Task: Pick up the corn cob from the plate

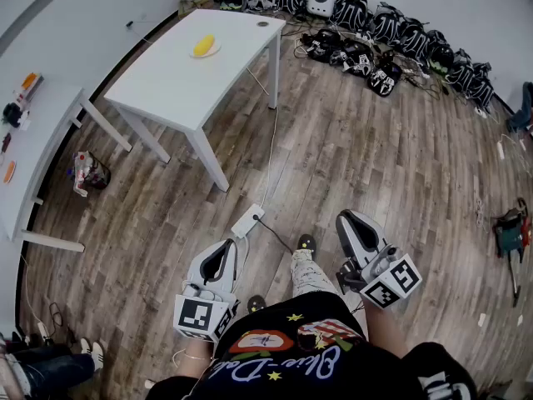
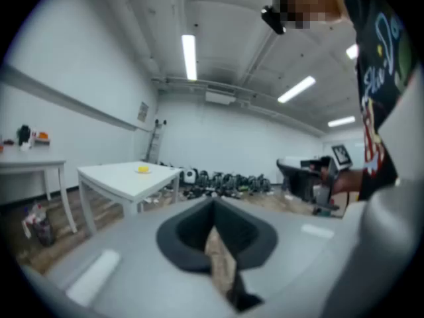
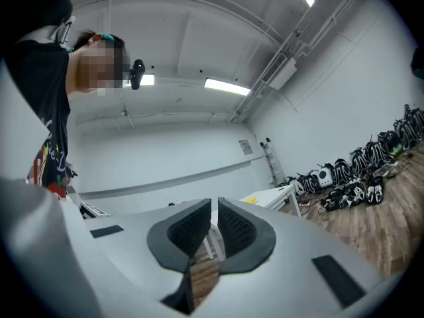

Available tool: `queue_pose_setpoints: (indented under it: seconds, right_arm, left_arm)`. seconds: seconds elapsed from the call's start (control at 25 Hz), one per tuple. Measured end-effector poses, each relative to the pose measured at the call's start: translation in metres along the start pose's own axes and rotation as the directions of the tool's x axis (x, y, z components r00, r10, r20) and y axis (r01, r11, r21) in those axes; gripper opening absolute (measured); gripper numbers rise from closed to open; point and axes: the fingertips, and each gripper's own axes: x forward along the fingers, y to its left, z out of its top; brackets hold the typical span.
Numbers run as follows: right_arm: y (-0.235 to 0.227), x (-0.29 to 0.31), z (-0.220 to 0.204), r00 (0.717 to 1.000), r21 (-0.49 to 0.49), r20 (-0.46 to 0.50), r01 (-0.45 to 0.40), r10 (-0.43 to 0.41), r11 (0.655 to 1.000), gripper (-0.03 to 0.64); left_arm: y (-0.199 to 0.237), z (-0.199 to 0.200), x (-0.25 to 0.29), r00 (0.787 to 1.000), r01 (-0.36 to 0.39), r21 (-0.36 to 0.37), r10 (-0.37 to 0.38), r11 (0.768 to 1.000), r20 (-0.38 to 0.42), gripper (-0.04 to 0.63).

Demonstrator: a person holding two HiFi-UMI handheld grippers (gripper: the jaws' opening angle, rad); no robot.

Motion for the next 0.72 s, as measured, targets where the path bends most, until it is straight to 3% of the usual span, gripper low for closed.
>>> queue_pose_setpoints:
  seconds: [0.12,0.36,0.52,0.72]
  right_arm:
    - [-0.050,0.025,0.022,0.999,-0.010,0.010,-0.039,0.039,0.999,0.018]
    - [-0.144,0.081,0.067,0.979,0.010,0.017,-0.202,0.202,0.979,0.018]
    - [-0.194,0.117,0.062,0.956,0.020,-0.031,-0.293,0.293,0.956,0.018]
    - [-0.234,0.190,0.051,0.926,0.082,-0.052,-0.368,0.373,0.926,0.018]
  left_arm:
    - [-0.005,0.014,0.065,1.000,-0.004,0.026,0.005,1.000,-0.018,-0.003]
    - [0.004,0.084,0.204,0.994,-0.046,-0.070,0.053,0.996,0.100,-0.003]
    - [0.014,0.088,0.256,0.992,-0.090,-0.050,0.093,0.995,0.081,-0.003]
    - [0.068,0.096,0.304,0.977,-0.197,-0.067,0.201,0.978,0.065,-0.003]
